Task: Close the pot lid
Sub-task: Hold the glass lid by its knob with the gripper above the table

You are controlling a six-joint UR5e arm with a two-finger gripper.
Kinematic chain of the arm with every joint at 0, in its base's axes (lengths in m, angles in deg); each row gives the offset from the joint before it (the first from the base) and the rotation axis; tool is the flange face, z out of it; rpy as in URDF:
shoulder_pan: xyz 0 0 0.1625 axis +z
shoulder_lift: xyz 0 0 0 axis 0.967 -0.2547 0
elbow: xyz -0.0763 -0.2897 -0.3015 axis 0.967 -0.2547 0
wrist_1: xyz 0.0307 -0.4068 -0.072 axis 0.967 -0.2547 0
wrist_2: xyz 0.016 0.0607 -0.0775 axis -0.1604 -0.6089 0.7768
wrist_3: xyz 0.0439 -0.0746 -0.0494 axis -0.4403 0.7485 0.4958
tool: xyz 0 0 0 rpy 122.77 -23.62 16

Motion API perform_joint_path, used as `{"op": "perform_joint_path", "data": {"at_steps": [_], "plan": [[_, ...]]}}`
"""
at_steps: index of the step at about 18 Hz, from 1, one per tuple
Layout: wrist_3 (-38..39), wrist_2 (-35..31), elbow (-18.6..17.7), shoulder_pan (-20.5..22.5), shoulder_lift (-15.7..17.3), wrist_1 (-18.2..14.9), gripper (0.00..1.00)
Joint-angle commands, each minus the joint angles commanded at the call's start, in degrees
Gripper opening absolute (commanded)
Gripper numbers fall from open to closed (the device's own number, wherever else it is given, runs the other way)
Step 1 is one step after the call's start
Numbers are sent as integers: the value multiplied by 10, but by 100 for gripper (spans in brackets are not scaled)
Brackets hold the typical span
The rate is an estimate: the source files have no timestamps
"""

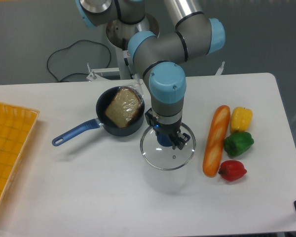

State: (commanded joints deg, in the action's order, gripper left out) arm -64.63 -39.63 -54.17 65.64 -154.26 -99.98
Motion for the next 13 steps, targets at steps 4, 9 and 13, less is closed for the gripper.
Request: {"op": "perform_joint_path", "data": {"at_steps": [4,9,13], "plan": [[0,2,1,1,4,-6,40],[2,2,-3,-3,4,-19,40],[11,-3,-10,-8,11,-26,40]]}}
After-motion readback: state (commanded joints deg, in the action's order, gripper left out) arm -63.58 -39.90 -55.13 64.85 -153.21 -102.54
